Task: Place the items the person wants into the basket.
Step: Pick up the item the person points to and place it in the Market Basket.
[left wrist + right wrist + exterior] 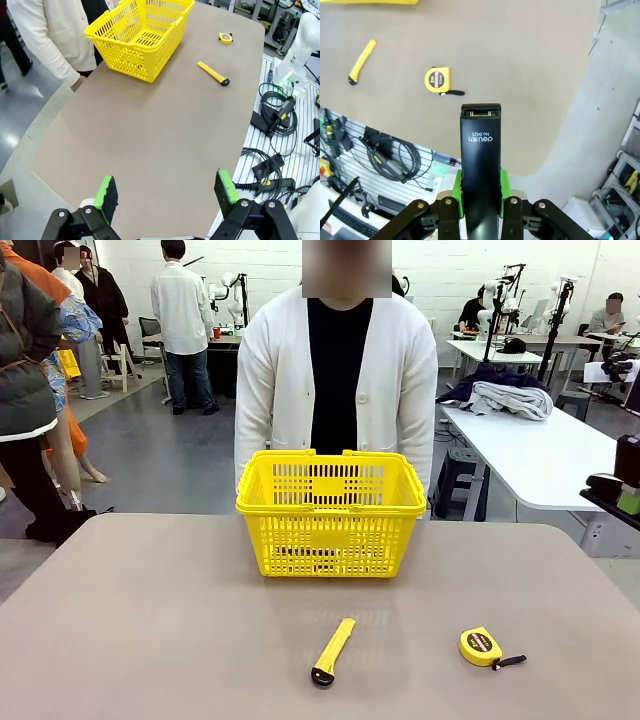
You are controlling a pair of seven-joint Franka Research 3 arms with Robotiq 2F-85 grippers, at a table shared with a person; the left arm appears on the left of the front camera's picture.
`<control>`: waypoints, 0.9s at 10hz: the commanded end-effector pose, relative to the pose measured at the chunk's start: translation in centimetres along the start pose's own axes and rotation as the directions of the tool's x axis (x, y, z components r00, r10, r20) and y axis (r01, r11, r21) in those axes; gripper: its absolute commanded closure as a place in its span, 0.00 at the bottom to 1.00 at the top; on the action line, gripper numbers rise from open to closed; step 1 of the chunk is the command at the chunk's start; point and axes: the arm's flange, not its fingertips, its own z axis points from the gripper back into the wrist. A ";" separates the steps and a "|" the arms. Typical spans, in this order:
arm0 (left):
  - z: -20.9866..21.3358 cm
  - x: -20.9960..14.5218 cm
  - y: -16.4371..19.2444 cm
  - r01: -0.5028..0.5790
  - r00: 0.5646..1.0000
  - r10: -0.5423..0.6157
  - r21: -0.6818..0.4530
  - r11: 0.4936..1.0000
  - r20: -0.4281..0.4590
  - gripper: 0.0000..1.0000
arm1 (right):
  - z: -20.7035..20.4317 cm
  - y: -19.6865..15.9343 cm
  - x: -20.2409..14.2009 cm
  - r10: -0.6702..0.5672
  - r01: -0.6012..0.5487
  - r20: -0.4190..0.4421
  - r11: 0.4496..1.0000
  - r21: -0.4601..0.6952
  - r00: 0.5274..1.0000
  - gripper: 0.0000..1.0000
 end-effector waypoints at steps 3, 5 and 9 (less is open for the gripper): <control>0.0 -0.1 0.0 0.014 1.000 -0.014 -0.008 1.000 0.014 0.00 | 0.3 0.4 -0.6 0.005 -0.005 0.007 1.000 0.006 1.000 0.88; 0.0 -0.1 0.0 0.014 1.000 -0.014 -0.008 1.000 0.014 0.00 | 0.3 0.4 -0.6 0.005 -0.005 0.007 1.000 0.006 1.000 0.88; 0.0 -0.1 0.0 0.014 1.000 -0.014 -0.008 1.000 0.014 0.00 | 7.8 5.6 8.3 0.581 -0.552 0.060 0.796 -0.250 0.811 0.69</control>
